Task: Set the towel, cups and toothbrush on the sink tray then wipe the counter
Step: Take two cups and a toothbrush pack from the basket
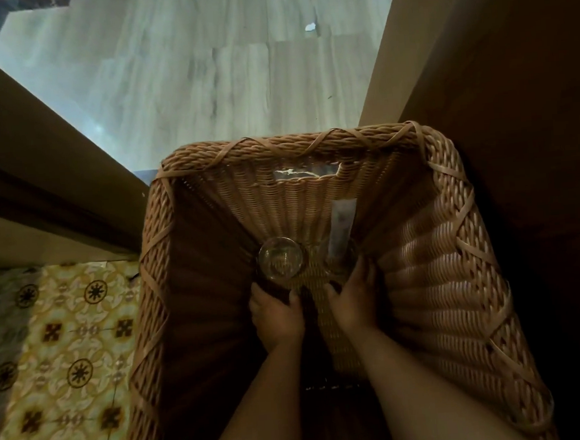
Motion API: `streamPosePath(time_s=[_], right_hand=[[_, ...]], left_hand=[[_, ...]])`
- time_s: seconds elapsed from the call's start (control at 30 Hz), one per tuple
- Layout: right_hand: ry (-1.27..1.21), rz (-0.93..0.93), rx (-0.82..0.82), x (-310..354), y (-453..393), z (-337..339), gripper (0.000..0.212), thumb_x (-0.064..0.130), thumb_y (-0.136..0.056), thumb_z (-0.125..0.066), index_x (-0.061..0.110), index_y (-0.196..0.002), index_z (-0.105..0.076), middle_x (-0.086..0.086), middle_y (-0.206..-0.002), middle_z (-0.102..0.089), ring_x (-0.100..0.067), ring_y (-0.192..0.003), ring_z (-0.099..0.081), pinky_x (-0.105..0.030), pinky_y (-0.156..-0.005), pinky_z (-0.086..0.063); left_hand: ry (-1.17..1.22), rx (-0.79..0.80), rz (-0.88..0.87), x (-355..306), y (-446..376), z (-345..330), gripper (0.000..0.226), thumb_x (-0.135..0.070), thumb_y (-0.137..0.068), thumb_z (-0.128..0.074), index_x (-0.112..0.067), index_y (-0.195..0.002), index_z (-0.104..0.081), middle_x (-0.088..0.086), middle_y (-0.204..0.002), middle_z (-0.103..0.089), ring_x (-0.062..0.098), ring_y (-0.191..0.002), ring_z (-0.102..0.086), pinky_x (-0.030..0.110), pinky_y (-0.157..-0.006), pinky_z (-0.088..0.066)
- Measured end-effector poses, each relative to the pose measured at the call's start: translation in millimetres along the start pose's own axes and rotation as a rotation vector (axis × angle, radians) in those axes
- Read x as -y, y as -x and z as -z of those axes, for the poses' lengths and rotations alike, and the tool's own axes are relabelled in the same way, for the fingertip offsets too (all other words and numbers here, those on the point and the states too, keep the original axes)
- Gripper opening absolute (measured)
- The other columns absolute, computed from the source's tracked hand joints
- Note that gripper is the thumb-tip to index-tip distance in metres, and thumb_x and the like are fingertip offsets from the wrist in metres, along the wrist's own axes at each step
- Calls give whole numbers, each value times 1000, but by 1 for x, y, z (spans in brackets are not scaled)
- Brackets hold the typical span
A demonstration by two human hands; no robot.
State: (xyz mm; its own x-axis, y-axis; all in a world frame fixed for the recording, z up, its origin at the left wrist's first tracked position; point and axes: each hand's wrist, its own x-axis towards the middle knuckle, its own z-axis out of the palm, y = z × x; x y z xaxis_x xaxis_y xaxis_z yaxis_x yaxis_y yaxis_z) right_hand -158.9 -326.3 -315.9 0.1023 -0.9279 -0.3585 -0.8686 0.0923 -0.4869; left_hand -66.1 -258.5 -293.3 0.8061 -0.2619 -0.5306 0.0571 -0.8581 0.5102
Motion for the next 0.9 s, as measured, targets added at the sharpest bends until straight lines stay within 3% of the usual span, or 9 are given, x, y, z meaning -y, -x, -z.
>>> streamPosePath(time_s=[0.23,0.53,0.6,0.73,0.9], right_hand=[[-198,-58,-1,-4,-28,-28,115,41,-73,-81,17,-154,-3,-15,-160,-12,-34,-145,-19,-51,-114,-28],[-339,-85,-57,1,-41,-33,108,39,-76,-79,19,-154,-7,-13,-159,-21,-31,-143,-25,-51,-113,-31],[-369,-65,-72,5,-44,-33,101,34,-77,-78,20,-152,-14,-13,-153,-32,-32,-137,-36,-52,-107,-38],[-393,-42,-57,10,-40,-28,97,31,-75,-79,23,-151,-18,-10,-147,-39,-29,-132,-43,-49,-104,-42],[-474,55,-99,28,-7,17,87,41,-73,-78,30,-143,-29,11,-132,-44,-15,-123,-47,-33,-96,-41]], left_hand=[[95,-2,-153,-1,-34,-18,104,-37,-81,-78,-14,-156,-11,15,-159,-24,31,-142,-31,42,-109,-33],[243,29,-254,-9,-53,-29,105,-39,-75,-82,-23,-154,-16,5,-156,-34,23,-139,-38,46,-111,-38],[289,42,-252,-8,-54,-32,101,-37,-73,-83,-27,-151,-20,1,-150,-42,21,-133,-45,44,-106,-43],[358,50,-260,-6,-44,-31,86,-44,-71,-82,-36,-140,-32,-16,-126,-53,9,-115,-57,19,-81,-45],[419,70,-257,-20,-8,2,86,-42,-69,-84,-33,-139,-34,-4,-136,-52,11,-118,-56,38,-97,-50]])
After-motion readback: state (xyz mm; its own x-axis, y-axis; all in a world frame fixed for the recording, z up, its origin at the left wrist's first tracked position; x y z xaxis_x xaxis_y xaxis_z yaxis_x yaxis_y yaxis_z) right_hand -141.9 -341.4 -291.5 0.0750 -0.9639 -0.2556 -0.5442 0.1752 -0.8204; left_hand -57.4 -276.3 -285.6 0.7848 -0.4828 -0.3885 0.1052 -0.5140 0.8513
